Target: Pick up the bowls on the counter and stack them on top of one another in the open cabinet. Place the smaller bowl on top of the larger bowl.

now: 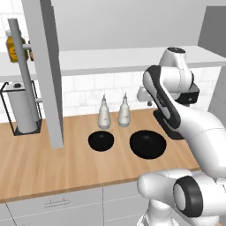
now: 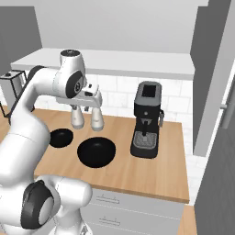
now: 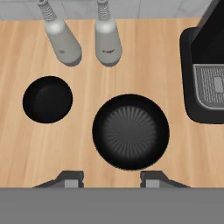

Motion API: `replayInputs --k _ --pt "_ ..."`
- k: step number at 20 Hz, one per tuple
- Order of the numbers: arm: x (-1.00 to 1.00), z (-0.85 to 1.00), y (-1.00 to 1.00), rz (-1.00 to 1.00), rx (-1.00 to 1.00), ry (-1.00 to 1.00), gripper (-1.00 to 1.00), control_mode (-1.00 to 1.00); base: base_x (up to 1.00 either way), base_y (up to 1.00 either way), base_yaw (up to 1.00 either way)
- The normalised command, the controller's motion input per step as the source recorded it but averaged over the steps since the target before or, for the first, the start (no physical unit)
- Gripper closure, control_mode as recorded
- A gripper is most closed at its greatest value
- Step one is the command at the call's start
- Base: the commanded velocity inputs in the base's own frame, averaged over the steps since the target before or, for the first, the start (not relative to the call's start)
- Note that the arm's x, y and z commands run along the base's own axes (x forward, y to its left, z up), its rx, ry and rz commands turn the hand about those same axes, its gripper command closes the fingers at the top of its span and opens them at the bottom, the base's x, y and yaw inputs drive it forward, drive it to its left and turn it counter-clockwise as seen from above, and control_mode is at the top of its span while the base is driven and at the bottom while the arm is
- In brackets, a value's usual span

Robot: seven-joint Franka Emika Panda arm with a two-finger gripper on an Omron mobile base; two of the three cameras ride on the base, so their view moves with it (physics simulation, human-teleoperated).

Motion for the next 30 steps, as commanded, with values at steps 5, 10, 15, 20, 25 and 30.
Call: replayInputs --k 5,10,15,20,25,30 --pt "-0.13 0.0 0.02 0.0 0.0 0.0 -1.0 -1.0 0.0 0.0 0.0" --pt "-0.29 -0.09 0.24 0.01 0.01 0.0 -1.0 -1.0 0.0 0.0 0.0" --pt "-0.18 -0.26 0.44 0.0 0.0 0.0 -1.0 -1.0 0.0 0.0 0.0" --pt "-0.01 -0.41 0.49 0.0 0.0 0.01 -1.0 -1.0 0.0 0.0 0.0" --pt "0.0 -0.5 0.56 0.0 0.0 0.02 -1.0 -1.0 0.0 0.0 0.0" --pt "0.0 -0.35 0.55 -0.04 -0.06 0.0 -1.0 -1.0 0.0 0.0 0.0"
